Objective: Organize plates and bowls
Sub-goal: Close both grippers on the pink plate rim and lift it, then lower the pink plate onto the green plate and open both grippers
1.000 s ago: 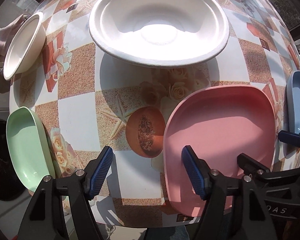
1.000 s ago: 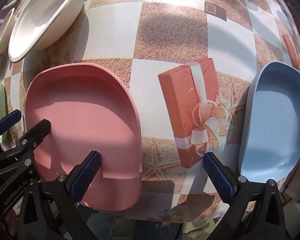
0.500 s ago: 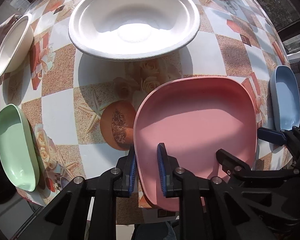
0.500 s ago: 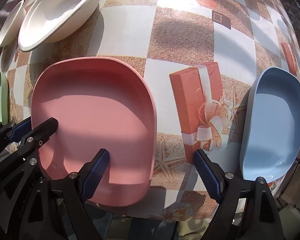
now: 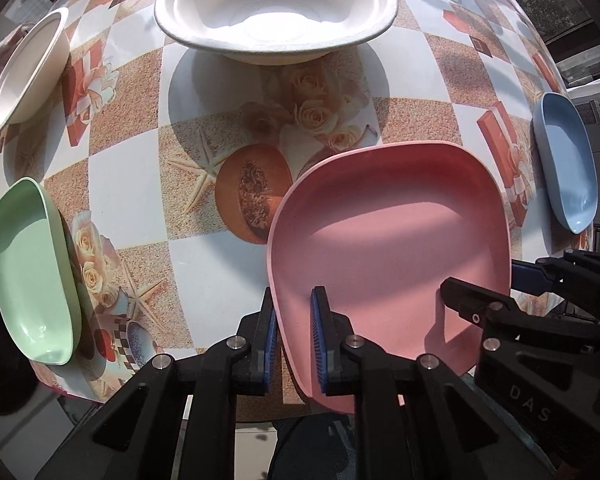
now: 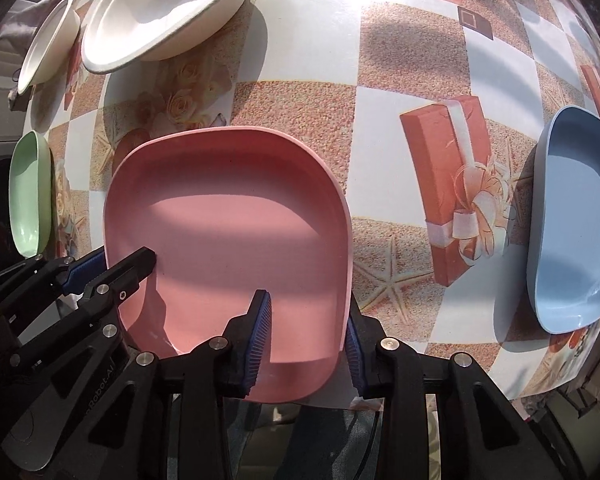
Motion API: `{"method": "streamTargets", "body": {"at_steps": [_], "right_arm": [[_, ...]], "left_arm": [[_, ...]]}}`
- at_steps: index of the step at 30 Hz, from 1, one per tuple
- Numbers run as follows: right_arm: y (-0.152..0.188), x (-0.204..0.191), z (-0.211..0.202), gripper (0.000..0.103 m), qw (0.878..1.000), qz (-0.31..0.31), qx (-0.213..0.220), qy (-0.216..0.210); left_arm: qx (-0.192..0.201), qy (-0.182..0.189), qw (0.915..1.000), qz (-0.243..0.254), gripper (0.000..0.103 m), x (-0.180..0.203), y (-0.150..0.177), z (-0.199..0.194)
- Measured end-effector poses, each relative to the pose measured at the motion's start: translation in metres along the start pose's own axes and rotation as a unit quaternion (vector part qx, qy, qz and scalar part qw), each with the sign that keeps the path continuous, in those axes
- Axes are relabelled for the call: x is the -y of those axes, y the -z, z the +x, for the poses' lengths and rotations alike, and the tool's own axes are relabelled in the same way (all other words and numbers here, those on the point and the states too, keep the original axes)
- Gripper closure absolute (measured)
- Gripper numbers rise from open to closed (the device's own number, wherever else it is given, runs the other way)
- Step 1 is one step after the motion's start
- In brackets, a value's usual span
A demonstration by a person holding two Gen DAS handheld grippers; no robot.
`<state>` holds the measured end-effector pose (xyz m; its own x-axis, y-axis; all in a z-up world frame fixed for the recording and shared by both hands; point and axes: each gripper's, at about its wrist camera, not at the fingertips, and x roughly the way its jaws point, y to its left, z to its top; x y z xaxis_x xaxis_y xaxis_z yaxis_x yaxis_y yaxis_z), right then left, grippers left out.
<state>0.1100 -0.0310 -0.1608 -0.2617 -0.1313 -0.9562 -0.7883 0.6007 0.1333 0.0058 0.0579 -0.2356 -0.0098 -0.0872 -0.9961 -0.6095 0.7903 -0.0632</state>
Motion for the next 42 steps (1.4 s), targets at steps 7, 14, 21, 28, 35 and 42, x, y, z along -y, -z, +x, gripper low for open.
{"method": "streamTargets", "body": {"at_steps": [7,14,21,28,35,42], "right_arm": [[0.002,-0.031,-0.002,0.065,1.0,-0.004,-0.015,-0.002],[0.023,-0.043,0.002,0.062,1.0,0.014,-0.004,0.007],[0.049,-0.067,0.025,0.058,0.999,0.024,0.014,0.016],[0.036,-0.045,0.038,0.049,1.0,0.003,0.012,0.006],[0.046,-0.052,0.048,0.051,1.0,-0.024,0.016,-0.012],[0.053,-0.048,0.036,0.052,0.999,0.017,0.017,-0.037]], "left_arm": [[-0.002,0.001,0.9999,0.01,0.086,-0.032,0.033,0.011],[-0.002,0.001,0.9998,0.018,0.086,-0.053,0.056,0.012],[0.011,-0.002,0.9989,0.046,0.085,-0.059,0.074,0.009],[0.012,-0.006,0.9991,0.04,0.085,-0.061,0.079,0.006],[-0.005,-0.024,0.9997,0.0,0.085,-0.05,0.057,0.008],[0.001,-0.022,0.999,0.04,0.085,-0.03,0.05,-0.015]]}}
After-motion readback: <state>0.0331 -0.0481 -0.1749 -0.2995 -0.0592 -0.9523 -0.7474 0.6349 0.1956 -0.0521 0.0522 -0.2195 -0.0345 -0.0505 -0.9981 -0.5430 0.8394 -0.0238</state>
